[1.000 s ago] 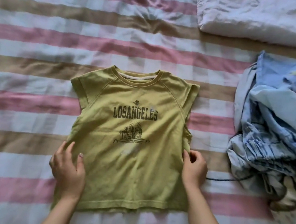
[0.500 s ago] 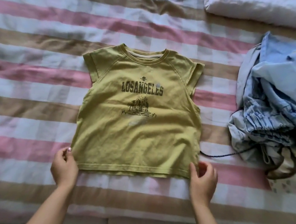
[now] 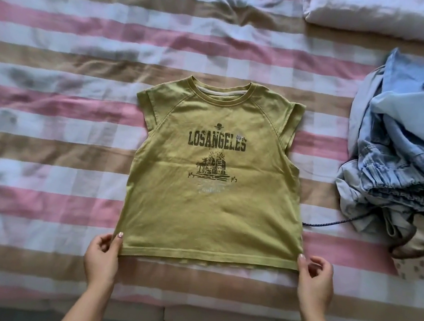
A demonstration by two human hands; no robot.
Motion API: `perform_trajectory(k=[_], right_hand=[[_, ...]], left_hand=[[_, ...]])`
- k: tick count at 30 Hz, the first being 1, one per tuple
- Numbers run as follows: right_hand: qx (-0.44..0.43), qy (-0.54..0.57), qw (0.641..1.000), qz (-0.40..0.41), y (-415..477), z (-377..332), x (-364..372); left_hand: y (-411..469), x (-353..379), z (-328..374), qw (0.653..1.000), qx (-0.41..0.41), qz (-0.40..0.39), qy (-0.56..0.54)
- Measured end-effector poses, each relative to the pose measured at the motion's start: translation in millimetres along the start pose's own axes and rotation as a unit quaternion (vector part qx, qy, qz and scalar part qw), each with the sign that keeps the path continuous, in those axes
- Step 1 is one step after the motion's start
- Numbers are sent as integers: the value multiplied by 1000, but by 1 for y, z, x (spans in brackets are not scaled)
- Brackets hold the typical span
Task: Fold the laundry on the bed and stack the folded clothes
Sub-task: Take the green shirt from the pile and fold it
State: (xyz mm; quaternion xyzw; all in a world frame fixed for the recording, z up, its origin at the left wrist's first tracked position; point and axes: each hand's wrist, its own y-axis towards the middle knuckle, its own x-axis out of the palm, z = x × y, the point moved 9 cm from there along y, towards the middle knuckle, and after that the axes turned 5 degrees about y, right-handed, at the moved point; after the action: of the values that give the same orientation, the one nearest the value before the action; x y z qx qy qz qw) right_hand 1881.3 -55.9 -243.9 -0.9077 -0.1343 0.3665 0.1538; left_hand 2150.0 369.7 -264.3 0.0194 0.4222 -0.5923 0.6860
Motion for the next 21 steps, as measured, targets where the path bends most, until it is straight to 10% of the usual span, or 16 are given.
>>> perform_trajectory(k=[9,21], right_hand=[[105,230,939,-233,27,-72,13],[-85,197,964,-156,177,-235,115]], left_hand=[[11,4,81,938,-54,-246,-238],[149,88,244,970,122,-131,-161]])
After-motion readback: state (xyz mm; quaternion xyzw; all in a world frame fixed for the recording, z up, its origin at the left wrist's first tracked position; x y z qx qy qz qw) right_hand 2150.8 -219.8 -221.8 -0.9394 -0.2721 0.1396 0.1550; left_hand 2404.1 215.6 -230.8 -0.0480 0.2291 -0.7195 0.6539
